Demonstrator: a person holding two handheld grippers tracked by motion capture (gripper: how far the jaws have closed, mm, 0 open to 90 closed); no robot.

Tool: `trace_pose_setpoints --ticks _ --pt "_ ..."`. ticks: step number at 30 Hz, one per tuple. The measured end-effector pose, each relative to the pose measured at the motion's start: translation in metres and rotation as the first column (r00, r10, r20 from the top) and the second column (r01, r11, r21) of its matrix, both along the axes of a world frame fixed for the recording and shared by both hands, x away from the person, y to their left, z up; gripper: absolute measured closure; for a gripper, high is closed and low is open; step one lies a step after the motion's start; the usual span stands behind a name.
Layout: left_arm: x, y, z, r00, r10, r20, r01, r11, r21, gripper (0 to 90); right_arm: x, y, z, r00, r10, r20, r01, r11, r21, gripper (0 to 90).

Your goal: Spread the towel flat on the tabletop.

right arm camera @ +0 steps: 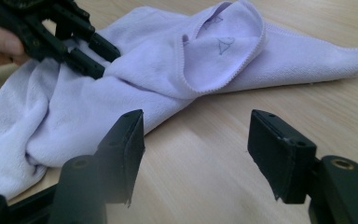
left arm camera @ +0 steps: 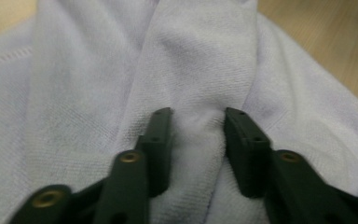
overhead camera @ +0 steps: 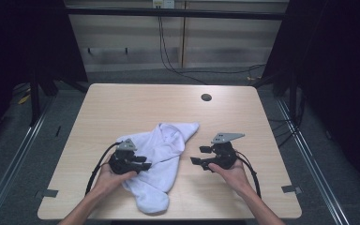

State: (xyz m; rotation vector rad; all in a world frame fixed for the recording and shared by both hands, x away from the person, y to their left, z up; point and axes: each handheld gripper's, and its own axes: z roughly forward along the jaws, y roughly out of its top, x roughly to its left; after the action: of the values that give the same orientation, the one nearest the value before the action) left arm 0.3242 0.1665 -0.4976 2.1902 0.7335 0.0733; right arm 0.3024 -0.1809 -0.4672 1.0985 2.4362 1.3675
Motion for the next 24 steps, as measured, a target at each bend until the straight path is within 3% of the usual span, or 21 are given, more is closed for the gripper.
trace_pose_setpoints --ticks 2,6,7,8,10,11,14,15,16,17,18,20,22,23,24 --pt "-0.004 -0.002 -0.001 0.9999 -0.016 -0.005 0.016 0.9999 -0.005 74.3 0.000 0.004 -0.003 1.0000 0.005 0.000 -0.005 1.000 -0.026 40.7" --pt "-0.016 -0.010 -0.001 0.9977 -0.068 -0.010 0.067 0.9977 -0.011 75.2 -0.005 0.004 0.000 0.9999 0.015 0.003 -0.015 1.000 -0.011 43.2" --pt "-0.020 -0.014 -0.001 0.9960 -0.087 -0.017 0.087 0.9960 -0.020 75.3 -0.008 0.004 0.002 0.9997 0.021 0.008 -0.021 1.000 -0.009 45.7" --pt "-0.023 -0.017 -0.001 0.9941 -0.106 -0.022 0.106 0.9942 -0.018 75.1 -0.010 0.003 0.005 0.9993 0.029 0.022 -0.029 1.000 0.004 56.3" --pt "-0.028 -0.023 0.000 0.9899 -0.137 -0.038 0.136 0.9904 -0.024 74.7 -0.009 0.003 0.005 0.9993 0.034 0.015 -0.034 0.999 0.007 59.3" --pt "-0.032 -0.026 0.003 0.9844 -0.166 -0.058 0.165 0.9859 -0.029 72.0 -0.007 0.002 0.004 0.9996 0.026 0.006 -0.026 1.000 0.005 63.2" --pt "-0.033 -0.025 0.008 0.9811 -0.185 -0.058 0.183 0.9823 -0.041 67.2 -0.004 0.002 0.002 0.9997 0.025 0.001 -0.025 1.000 -0.002 64.5" --pt "-0.029 -0.020 0.017 0.9903 -0.131 -0.047 0.128 0.9899 -0.061 56.0 0.000 0.001 0.000 0.9999 0.016 0.001 -0.016 1.000 0.002 63.8" --pt "-0.029 -0.020 0.017 0.9903 -0.131 -0.047 0.128 0.9899 -0.061 51.7 0.000 0.001 0.000 0.9999 0.016 0.001 -0.016 1.000 0.002 63.8" --pt "-0.020 -0.012 0.027 0.9946 -0.087 -0.057 0.079 0.9887 -0.128 52.3 0.007 0.003 -0.003 0.9999 0.016 -0.005 -0.016 1.000 -0.011 57.3" --pt "-0.014 -0.009 0.030 0.9969 -0.071 -0.034 0.066 0.9876 -0.143 53.6 0.010 0.005 -0.005 0.9997 0.020 -0.010 -0.021 0.999 -0.024 56.8" --pt "-0.008 -0.007 0.032 0.9987 -0.047 -0.018 0.044 0.9901 -0.133 55.4 0.019 0.010 -0.010 0.9996 0.023 -0.013 -0.024 0.998 -0.051 52.0" --pt "0.004 -0.003 0.027 1.0000 -0.009 -0.003 0.009 0.9951 -0.098 56.6 0.022 0.012 -0.012 0.9998 0.020 -0.010 -0.020 0.999 -0.044 50.2" --pt "0.012 0.001 0.017 0.9992 0.014 -0.038 -0.017 0.9970 -0.076 55.0 0.026 0.017 -0.015 0.9997 0.021 -0.014 -0.021 0.999 -0.035 47.1" --pt "0.012 0.001 0.017 0.9992 0.014 -0.038 -0.017 0.9970 -0.076 53.7 0.026 0.017 -0.015 0.9997 0.021 -0.014 -0.021 0.999 -0.035 47.1"
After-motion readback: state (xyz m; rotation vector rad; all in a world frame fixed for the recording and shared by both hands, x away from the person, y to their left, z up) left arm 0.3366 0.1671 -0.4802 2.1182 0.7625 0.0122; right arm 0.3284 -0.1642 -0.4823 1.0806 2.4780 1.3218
